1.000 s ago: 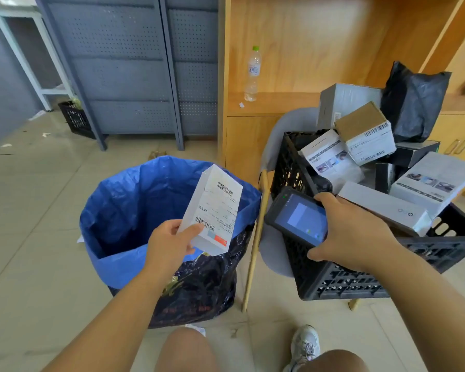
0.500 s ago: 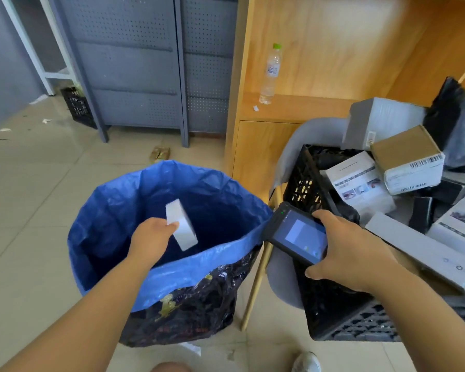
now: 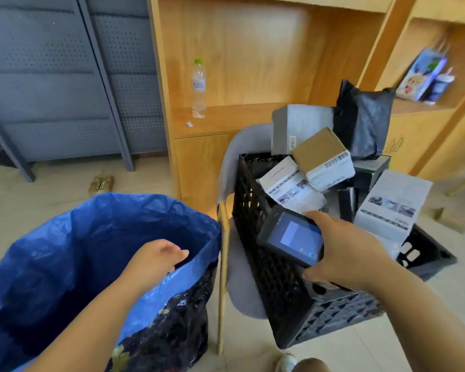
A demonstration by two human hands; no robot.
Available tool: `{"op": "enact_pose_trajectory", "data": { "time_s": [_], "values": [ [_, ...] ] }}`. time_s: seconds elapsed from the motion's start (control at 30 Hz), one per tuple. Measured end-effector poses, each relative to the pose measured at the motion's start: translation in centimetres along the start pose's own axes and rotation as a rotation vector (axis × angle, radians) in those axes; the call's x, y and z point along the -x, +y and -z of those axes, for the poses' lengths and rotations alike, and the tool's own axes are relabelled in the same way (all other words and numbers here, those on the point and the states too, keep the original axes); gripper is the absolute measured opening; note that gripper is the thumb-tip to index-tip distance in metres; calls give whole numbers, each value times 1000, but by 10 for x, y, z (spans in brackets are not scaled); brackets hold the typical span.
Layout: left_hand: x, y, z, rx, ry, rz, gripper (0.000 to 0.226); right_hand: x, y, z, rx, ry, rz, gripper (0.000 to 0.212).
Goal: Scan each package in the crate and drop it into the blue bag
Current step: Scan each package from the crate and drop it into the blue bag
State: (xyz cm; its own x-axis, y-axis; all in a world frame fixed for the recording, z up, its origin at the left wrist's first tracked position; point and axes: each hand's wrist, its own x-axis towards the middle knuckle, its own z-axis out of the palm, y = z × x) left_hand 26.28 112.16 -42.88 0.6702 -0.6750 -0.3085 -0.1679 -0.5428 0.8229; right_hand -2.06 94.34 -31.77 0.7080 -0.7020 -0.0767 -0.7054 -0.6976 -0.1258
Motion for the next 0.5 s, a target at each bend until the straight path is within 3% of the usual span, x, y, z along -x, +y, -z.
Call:
{"op": "enact_pose_trajectory", "data": {
  "time_s": [0.27, 0.4, 0.5],
  "values": [
    [8, 104, -73, -34, -22, -289, 14, 34, 75, 25, 11, 72, -41, 95],
    [-15, 166, -127, -57, -2, -410, 35, 34, 115, 43, -15, 128, -100, 93],
    [-34, 206, -159, -62, 36, -530, 70, 30, 140, 52, -43, 151, -135, 88]
  ]
}}
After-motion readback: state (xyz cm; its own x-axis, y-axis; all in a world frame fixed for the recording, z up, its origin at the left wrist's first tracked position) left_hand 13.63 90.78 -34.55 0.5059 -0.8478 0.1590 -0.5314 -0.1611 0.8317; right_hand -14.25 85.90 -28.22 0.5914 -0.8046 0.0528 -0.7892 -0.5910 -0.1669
